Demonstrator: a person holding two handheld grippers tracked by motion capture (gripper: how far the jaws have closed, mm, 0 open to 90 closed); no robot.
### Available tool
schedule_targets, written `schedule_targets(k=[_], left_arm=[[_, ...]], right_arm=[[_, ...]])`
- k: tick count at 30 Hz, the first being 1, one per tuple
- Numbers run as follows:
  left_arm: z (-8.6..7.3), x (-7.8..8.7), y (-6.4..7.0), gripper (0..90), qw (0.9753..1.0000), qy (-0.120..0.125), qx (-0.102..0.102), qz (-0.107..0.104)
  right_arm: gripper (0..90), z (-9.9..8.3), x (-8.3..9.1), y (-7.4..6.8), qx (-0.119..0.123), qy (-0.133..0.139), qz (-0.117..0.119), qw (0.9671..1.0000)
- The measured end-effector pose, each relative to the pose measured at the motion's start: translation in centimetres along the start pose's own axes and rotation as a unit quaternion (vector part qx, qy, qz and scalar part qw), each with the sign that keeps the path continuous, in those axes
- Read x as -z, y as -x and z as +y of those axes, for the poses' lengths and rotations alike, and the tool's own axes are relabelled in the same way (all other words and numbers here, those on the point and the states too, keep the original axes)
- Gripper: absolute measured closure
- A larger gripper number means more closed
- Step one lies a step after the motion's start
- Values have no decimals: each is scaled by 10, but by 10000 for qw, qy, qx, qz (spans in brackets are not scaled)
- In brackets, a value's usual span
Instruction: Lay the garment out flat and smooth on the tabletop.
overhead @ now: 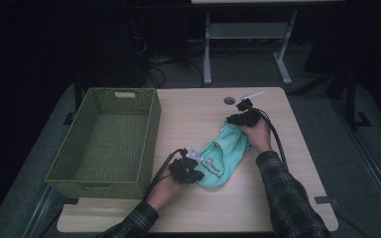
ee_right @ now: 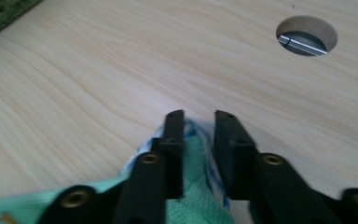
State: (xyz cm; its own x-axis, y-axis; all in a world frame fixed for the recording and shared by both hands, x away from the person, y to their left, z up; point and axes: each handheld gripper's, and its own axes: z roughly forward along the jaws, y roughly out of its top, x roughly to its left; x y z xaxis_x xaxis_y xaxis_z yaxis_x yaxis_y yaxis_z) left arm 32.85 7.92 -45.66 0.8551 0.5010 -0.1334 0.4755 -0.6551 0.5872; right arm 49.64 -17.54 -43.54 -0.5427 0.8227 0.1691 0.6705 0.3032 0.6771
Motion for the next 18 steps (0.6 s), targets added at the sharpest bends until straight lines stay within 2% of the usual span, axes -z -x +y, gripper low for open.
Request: schedule_targets(k=[2,4,5,6,7,9,10,12,15,18], left_arm=[[2,2,-1,849,10000,-12,-21,-28],[4,5,-2,848,9998,176,81,-25],[6,9,-5,844,9999,166,-6,0],[6,9,-5,840,9999,166,-6,0],[10,12,-7,835,9996,254,52,81],[15,15,-12,821,9994,269,-31,204],[17,16,-13,818,9991,338,72,247],[19,16,-15,818,9988,381,97,280],[28,15,-26,801,9977,447,162,480],[30,13,-32,788,9970,480,208,563]], right_arm=[[673,-1,6,-2,52,82,69,9999],[676,-3,14,-4,98,127,108,9998],[683,-5,18,-4,125,148,116,9997],[683,-5,18,-4,125,148,116,9997],[694,-11,26,-6,163,188,133,9996],[716,-17,33,-8,197,203,184,9994],[733,-19,37,-9,235,197,199,9993],[765,-25,45,-12,304,240,241,9990],[799,-34,55,-17,392,219,281,9986],[830,-40,60,-20,435,229,367,9981]])
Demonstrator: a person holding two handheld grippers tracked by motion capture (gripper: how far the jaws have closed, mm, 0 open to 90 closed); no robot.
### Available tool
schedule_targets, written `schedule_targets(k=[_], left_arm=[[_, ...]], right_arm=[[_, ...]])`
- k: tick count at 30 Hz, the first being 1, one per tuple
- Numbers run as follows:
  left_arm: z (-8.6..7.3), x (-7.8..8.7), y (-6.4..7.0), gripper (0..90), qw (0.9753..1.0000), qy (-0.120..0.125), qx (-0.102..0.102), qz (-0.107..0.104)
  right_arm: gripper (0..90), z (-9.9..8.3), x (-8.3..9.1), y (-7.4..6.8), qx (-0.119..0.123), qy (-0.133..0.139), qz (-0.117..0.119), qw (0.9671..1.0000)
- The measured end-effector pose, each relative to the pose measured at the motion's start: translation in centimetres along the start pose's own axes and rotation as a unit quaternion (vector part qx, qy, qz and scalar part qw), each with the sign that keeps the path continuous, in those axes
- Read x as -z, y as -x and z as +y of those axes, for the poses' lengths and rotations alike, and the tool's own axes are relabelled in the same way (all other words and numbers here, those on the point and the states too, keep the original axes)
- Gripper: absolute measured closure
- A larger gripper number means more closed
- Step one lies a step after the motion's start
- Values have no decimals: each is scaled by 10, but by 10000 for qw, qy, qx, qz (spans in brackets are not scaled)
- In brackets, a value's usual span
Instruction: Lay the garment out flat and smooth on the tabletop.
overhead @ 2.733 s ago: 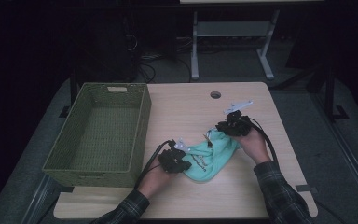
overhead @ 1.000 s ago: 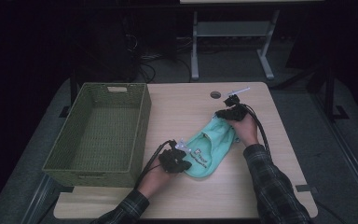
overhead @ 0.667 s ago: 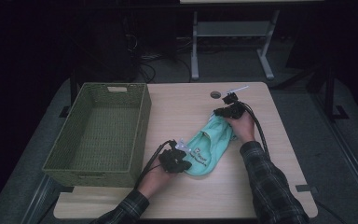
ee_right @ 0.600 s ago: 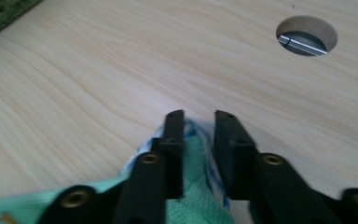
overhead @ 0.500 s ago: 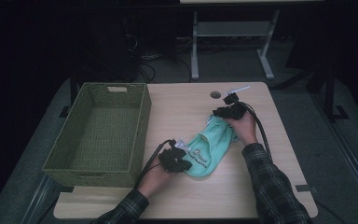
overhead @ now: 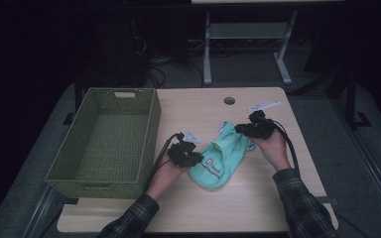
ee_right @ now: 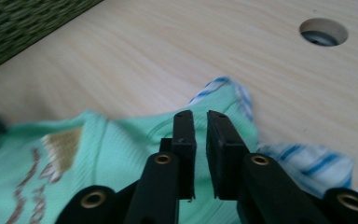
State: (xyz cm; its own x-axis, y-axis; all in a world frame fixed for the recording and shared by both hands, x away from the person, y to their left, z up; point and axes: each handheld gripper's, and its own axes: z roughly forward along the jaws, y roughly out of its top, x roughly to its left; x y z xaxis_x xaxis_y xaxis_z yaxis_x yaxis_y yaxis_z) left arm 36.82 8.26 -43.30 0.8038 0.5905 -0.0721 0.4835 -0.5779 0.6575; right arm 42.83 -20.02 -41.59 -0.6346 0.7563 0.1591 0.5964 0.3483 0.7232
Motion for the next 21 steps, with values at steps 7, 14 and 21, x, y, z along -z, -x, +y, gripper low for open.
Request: schedule_targets(k=[7,14,21], left_arm=[[8,-11,-21,817,9994,111,263,169],[13,-22,-33,860,9990,120,338,266],[21,-42,-31,860,9995,253,179,-117]], right_arm=[[896,-28,12,-22,189,-37,285,9994],[896,-56,8,-41,353,-265,404,9982],[896,-74,2,-52,505,-509,499,9962]])
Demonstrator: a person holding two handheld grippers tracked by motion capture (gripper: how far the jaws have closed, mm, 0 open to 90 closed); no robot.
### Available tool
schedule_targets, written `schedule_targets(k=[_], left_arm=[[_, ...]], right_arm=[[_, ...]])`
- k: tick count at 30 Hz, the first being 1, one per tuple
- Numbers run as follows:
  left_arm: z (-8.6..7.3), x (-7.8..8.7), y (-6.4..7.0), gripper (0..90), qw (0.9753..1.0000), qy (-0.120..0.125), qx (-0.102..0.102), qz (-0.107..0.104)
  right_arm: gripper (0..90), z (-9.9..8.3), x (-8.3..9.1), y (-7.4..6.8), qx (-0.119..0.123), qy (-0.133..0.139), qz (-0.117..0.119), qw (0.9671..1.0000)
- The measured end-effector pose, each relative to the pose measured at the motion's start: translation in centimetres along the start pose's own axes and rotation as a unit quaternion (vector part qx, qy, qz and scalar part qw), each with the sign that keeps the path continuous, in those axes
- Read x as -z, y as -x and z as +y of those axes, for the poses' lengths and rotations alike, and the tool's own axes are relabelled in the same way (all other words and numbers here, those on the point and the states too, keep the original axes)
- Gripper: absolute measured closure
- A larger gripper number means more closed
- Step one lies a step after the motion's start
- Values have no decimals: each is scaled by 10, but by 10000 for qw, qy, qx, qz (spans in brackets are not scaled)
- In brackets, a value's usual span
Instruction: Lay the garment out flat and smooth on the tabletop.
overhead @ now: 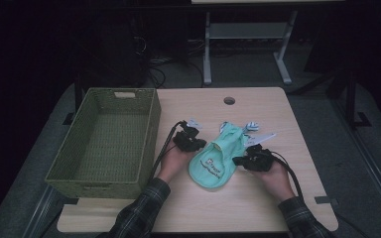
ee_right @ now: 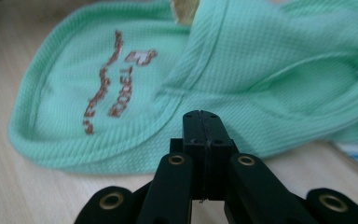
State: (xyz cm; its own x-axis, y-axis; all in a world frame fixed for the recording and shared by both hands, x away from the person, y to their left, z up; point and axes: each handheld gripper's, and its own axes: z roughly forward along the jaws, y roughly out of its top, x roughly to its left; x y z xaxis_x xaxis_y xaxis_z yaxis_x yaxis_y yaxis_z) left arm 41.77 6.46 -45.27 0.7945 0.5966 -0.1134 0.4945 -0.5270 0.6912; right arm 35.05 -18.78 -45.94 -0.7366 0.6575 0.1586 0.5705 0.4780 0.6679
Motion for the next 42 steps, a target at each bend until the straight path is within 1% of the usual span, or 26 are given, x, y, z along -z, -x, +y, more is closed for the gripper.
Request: schedule_targets(k=[1,2,3,4,6,7,8,9,10,13,14,15,16,19,21,22,24,27,28,31,32,35,36,37,38,42], left_arm=[[0,0,0,860,10000,0,0,0],[1,-4,6,860,9998,-35,-174,-109],[1,-4,6,859,9998,-35,-174,-109],[2,-8,12,859,9993,-59,-326,-193],[2,-11,18,858,9988,-67,-419,-233],[2,-11,18,858,9988,-67,-419,-233],[2,-15,20,858,9982,-179,-535,-225],[2,-15,20,858,9982,-179,-535,-225],[1,-18,21,858,9977,-255,-598,-165],[0,-19,20,866,9979,-248,-580,-136],[0,-17,19,869,9978,-288,-597,-30],[0,-17,19,871,9978,-288,-597,-30],[-1,-15,17,874,9976,-338,-596,52],[-4,-10,14,876,9982,-394,-455,78],[-5,-9,13,876,9982,-414,-431,91],[-7,-5,13,876,9982,-454,-382,90],[-10,-2,14,876,9983,-493,-324,32],[-13,1,16,876,9980,-528,-343,-1],[-15,4,20,876,9978,-548,-371,-43],[-18,6,24,876,9975,-577,-396,-63],[-20,8,27,876,9972,-606,-432,-104],[-22,10,31,876,9969,-626,-439,-164],[-25,13,34,876,9966,-645,-466,-208],[-25,13,34,876,9966,-645,-466,-208],[-28,15,38,876,9964,-651,-484,-240],[-32,19,41,876,9960,-662,-563,-211]], right_arm=[[896,-2,-1,-1,1,-38,0,10000],[896,-4,-3,-1,48,-86,9,10000],[896,-5,-5,-2,19,-101,6,9999],[896,-6,-5,-2,49,-94,-9,9999],[896,-6,-5,-2,50,-116,-16,9999],[896,-6,-5,-2,50,-116,-16,9999],[896,-7,-5,-2,74,-107,-23,9999],[896,-7,-5,-2,81,-110,-27,9999],[897,-7,-5,-2,98,-107,-26,9999],[897,-7,-5,-3,95,-121,-29,9999],[897,-7,-4,-3,102,-135,-35,9998],[897,-7,-4,-3,102,-135,-35,9998],[897,-7,-3,-3,131,-169,-66,9997],[897,-9,0,-1,131,-203,-92,9997],[897,-10,1,2,143,-194,-117,9996],[898,-11,3,3,140,-198,-129,9996],[897,-13,5,6,94,-202,-178,9996],[897,-15,8,9,70,-200,-191,9996],[897,-16,9,11,8,-194,-209,9996],[897,-16,10,13,64,-235,-276,9993],[897,-16,11,13,63,-229,-319,9992],[898,-17,12,14,45,-218,-372,9991],[897,-18,13,16,88,-230,-422,9988],[897,-18,13,16,88,-230,-422,9988],[898,-19,15,17,43,-266,-451,9986],[897,-21,18,18,6,-278,-422,9987]])
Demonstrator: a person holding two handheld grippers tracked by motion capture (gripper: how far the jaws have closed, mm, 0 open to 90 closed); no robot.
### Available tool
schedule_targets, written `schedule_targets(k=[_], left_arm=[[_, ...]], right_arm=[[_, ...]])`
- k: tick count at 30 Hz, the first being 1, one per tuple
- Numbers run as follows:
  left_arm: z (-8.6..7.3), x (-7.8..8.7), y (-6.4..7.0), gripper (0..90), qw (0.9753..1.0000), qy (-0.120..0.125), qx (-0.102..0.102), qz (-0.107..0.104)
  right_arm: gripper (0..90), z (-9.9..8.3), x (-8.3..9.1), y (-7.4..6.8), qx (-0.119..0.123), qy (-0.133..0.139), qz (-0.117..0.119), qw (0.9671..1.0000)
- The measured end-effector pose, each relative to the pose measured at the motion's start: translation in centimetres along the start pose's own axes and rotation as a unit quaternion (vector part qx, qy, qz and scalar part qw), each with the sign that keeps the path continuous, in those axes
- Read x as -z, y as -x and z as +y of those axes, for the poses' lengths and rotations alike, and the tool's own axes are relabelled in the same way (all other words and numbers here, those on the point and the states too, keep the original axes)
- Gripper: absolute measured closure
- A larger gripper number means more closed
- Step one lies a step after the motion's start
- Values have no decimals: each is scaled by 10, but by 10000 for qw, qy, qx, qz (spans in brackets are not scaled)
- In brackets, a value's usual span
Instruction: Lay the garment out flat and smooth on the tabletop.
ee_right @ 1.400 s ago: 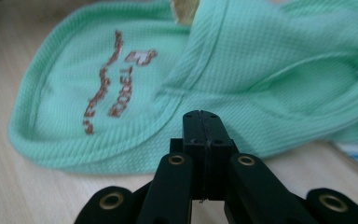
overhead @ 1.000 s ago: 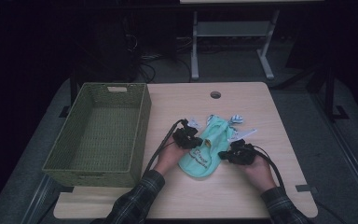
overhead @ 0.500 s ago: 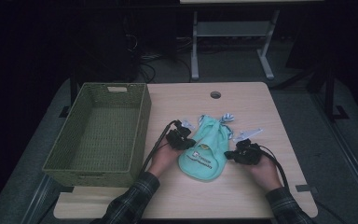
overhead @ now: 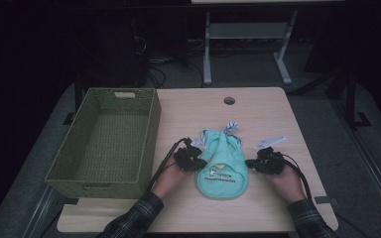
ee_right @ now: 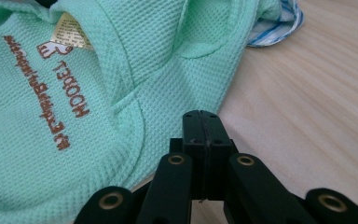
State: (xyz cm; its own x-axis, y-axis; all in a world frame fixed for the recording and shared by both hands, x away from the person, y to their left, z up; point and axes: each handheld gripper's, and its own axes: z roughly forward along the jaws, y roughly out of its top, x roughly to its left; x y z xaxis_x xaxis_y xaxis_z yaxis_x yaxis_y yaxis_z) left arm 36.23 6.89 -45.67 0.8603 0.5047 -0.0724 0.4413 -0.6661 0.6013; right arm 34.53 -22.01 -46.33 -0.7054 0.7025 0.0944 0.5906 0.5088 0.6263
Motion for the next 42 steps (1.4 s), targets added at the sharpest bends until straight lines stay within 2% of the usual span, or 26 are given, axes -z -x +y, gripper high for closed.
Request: schedule_targets(k=[4,8,13,17,20,21,23,25,29,33,37,38,39,40,42], left_arm=[[-1,-1,-1,881,10000,29,48,-49],[-1,-1,-2,882,10000,41,40,-69],[0,-1,-2,883,10000,26,6,-70],[0,-1,-2,884,10000,16,-47,-59],[0,-1,-2,883,10000,21,-18,-82],[0,-1,-2,883,10000,22,-6,-85],[0,-1,-2,884,10000,23,-5,-86],[-1,-1,-2,884,10000,27,0,-88],[-1,-1,-2,884,10000,24,1,-94],[-1,-1,-3,884,9999,35,3,-106],[-1,-1,-3,884,9999,43,7,-107],[-1,-1,-2,884,9999,38,-1,-93],[-1,-1,-2,884,9999,38,-1,-93],[-1,-1,-2,884,10000,40,-2,-83],[-1,-1,-2,885,10000,35,-24,-69]], right_arm=[[884,3,-1,-3,29,-7,59,10000],[879,11,3,0,-5,130,41,9999],[862,32,8,14,-81,377,-30,9993],[853,48,2,26,-208,393,22,9990],[848,58,-6,34,-204,415,11,9989],[840,61,-8,35,-314,393,44,9987],[836,63,-11,38,-322,410,56,9986],[820,70,-20,41,-435,405,99,9982],[811,73,-31,43,-441,366,111,9983],[772,72,-48,43,-427,171,106,9989],[749,69,-53,40,-374,138,36,9992],[799,69,-53,39,-330,159,-47,9993],[799,69,-53,39,-330,159,-47,9993],[847,68,-53,37,-210,148,-184,9995],[859,69,-53,37,-184,117,-180,9996]])
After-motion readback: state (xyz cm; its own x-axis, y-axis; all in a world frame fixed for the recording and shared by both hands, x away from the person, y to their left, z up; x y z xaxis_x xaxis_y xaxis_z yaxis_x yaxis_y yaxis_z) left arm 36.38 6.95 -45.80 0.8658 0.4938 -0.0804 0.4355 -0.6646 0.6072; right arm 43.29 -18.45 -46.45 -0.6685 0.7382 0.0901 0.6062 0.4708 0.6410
